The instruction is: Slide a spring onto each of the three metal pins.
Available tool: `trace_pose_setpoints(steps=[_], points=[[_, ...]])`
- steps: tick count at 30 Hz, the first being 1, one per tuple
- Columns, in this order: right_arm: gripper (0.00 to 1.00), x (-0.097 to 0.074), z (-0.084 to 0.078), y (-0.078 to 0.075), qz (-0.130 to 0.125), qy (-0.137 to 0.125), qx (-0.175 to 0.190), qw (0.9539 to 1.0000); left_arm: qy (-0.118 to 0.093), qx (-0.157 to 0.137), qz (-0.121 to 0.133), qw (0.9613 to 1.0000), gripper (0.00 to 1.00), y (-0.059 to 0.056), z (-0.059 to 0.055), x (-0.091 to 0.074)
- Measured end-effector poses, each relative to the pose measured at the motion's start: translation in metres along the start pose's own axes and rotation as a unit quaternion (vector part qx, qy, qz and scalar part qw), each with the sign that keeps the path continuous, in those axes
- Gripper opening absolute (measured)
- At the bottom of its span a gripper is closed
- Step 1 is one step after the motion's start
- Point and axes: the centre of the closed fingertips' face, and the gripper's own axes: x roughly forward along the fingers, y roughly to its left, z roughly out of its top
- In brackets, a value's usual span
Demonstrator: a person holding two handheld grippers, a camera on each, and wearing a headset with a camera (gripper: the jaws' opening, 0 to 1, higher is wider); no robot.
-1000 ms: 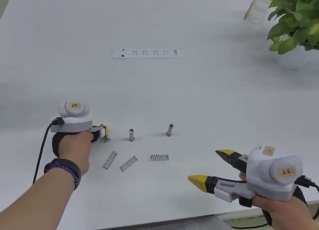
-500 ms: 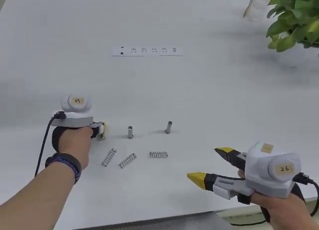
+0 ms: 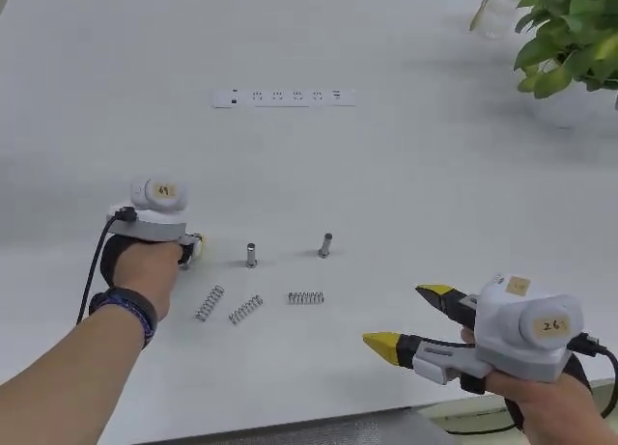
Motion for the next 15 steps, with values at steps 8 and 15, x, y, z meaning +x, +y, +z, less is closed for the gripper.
trace_pose_setpoints(steps=[8,15], points=[[0.64,-0.0004,-0.0004,-0.0018,-0.003,-0.002,0.003,1.0000,0.011,0.024,-0.001,0.9996,0.00,-0.0007,-0.0034,-0.0019],[0.64,-0.0010,-0.0011,-0.0029,-0.004,-0.002,0.005,1.0000,0.012,0.024,-0.002,0.9996,0.00,0.0001,-0.0072,-0.0061]])
